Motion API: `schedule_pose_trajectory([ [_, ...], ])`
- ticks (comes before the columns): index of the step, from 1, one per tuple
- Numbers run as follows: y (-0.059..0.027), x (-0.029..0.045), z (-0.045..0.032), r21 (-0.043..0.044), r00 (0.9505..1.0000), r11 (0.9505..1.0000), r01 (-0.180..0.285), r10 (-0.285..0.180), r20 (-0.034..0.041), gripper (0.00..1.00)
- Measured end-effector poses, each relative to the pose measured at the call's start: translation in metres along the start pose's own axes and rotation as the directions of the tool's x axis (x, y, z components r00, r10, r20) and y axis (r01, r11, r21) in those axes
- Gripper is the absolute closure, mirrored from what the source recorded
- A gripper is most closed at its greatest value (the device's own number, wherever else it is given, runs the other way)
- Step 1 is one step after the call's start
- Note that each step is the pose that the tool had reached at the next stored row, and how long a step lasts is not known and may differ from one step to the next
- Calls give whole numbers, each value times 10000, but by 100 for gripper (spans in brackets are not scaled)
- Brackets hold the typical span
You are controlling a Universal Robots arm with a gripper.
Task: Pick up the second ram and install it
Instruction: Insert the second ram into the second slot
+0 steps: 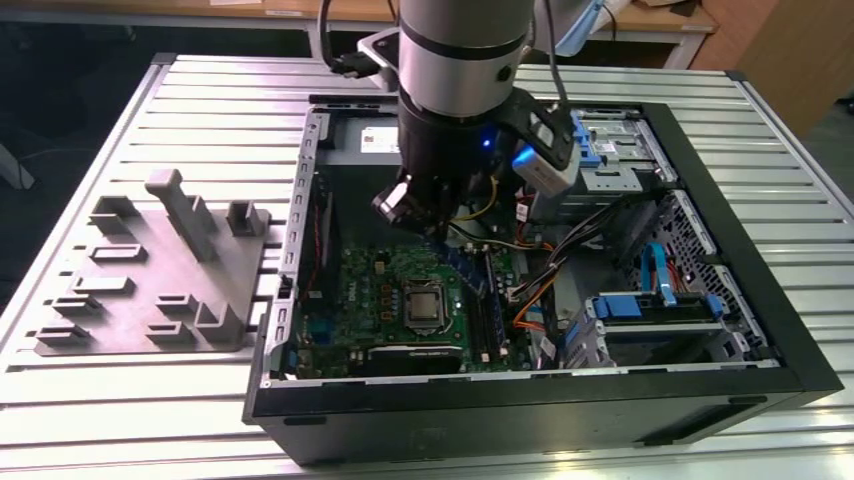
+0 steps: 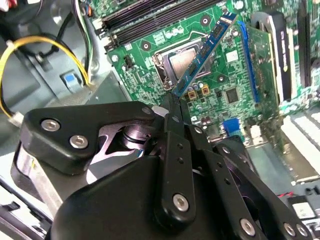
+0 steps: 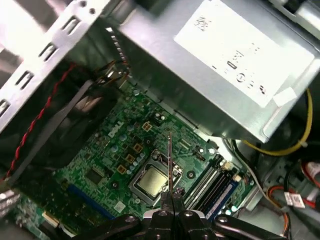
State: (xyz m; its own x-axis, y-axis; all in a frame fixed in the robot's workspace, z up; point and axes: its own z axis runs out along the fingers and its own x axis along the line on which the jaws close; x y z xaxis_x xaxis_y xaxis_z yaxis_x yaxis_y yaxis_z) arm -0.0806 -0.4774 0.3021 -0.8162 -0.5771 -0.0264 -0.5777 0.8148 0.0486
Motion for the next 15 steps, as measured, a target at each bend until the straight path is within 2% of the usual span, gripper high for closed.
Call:
schedule_pose_trajectory([
  [4, 0, 0, 6, 18, 9974, 9974, -723, 723, 36, 89],
  [7, 0, 0, 11, 29, 9919, 9919, -1270, 1270, 64, 89],
  [10, -1, 0, 16, 39, 9836, 9836, -1801, 1801, 93, 89],
  [15, -1, 1, 24, 53, 9630, 9631, -2691, 2690, 141, 89],
])
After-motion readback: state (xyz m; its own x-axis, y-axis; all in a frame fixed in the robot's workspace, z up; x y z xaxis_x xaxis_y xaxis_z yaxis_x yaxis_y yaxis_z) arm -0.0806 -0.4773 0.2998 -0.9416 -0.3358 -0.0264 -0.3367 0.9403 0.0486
